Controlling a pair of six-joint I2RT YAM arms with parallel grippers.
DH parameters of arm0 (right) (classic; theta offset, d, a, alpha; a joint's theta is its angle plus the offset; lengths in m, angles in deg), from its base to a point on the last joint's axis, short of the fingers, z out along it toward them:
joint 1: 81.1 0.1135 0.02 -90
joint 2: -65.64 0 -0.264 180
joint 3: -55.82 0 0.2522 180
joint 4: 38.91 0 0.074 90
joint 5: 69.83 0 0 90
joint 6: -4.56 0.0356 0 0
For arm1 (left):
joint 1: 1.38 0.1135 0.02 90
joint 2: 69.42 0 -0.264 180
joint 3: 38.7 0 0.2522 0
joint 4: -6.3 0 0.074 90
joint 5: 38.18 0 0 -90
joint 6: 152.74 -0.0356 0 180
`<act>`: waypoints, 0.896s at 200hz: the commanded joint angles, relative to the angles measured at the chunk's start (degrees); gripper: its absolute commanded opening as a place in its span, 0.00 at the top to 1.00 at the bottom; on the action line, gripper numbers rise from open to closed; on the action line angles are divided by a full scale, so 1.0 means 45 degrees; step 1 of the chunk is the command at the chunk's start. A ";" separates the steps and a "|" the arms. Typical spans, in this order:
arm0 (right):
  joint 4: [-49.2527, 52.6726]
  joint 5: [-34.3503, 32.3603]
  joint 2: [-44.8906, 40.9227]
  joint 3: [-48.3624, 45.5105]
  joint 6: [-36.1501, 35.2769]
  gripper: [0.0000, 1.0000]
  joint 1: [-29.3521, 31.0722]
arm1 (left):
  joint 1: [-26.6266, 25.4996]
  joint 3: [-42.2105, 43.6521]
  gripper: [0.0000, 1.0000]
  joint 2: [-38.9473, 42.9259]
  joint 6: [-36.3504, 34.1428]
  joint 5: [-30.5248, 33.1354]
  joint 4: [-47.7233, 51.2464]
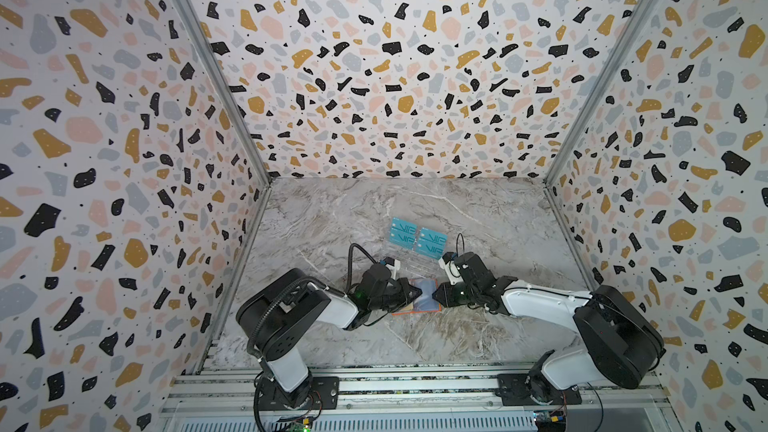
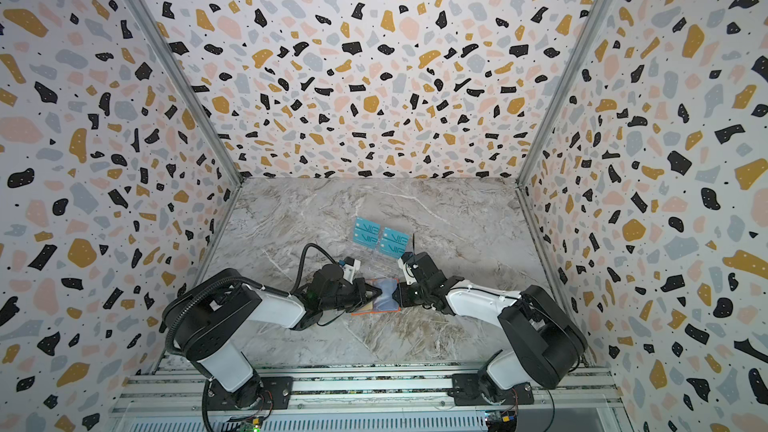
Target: Put the credit cards into the card holder
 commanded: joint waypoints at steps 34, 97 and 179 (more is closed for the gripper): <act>0.0238 0.0191 -0.0169 0.0272 -0.0184 0.78 -0.0305 | 0.0060 0.0273 1.00 0.0279 -0.0382 -0.0122 -0.0193; -0.0530 0.1133 0.0366 0.0268 -0.0209 0.78 -0.0161 | 0.0060 0.0672 1.00 0.0297 -0.0101 -0.0264 -0.0990; -0.1088 0.1585 0.0244 0.0059 -0.0017 0.78 0.0147 | 0.0060 0.0800 0.97 0.0317 -0.0093 -0.0374 -0.1107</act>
